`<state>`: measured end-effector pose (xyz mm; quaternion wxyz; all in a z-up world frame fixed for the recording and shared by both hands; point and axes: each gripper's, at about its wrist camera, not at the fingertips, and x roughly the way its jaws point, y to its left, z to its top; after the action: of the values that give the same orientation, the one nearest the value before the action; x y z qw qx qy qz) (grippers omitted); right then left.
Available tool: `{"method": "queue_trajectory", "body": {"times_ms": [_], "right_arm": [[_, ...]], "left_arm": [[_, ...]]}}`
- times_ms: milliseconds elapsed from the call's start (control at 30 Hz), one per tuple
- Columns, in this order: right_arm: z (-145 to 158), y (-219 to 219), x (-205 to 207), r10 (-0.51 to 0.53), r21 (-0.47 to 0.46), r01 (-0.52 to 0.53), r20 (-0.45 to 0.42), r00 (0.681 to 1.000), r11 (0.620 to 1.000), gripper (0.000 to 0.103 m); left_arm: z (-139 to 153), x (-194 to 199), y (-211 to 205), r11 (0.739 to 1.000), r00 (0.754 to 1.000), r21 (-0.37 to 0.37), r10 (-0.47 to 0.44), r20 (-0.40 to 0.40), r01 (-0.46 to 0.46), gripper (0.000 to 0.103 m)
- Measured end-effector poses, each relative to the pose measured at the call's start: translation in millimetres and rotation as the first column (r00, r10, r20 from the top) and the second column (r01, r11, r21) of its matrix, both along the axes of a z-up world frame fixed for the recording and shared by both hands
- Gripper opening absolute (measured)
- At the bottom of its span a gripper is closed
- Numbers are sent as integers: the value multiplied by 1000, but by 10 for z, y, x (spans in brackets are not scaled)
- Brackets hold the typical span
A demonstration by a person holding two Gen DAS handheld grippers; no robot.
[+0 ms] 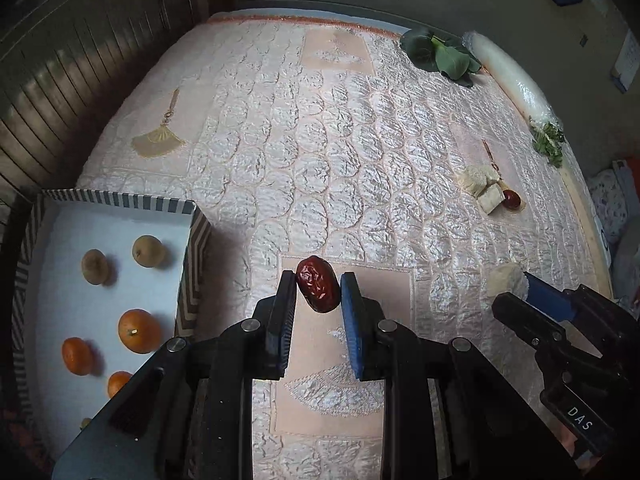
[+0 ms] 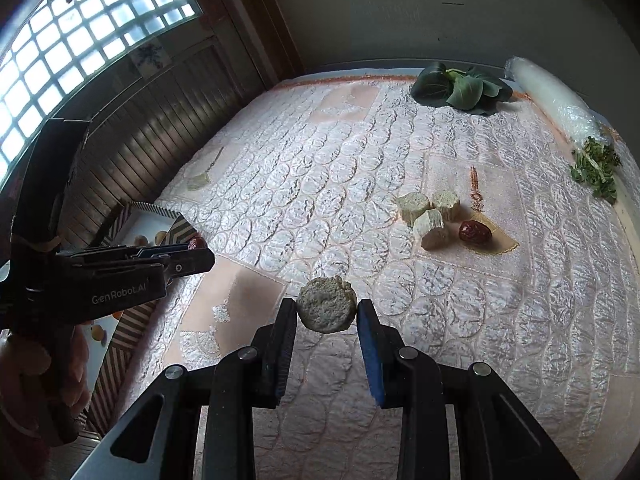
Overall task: Organize fruits
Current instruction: 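Carry the date and cake slice into the tray and open both grippers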
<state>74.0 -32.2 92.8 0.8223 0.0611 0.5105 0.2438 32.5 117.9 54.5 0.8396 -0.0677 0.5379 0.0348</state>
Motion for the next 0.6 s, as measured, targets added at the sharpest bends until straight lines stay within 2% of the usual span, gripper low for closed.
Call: {"method": "queue_trajectory", "body": {"times_ms": [600], "right_arm": [[139, 952, -149, 184, 21, -185, 29, 982, 983, 30]], "left_arm": [[96, -468, 860, 989, 990, 34, 142, 24, -143, 22]]}}
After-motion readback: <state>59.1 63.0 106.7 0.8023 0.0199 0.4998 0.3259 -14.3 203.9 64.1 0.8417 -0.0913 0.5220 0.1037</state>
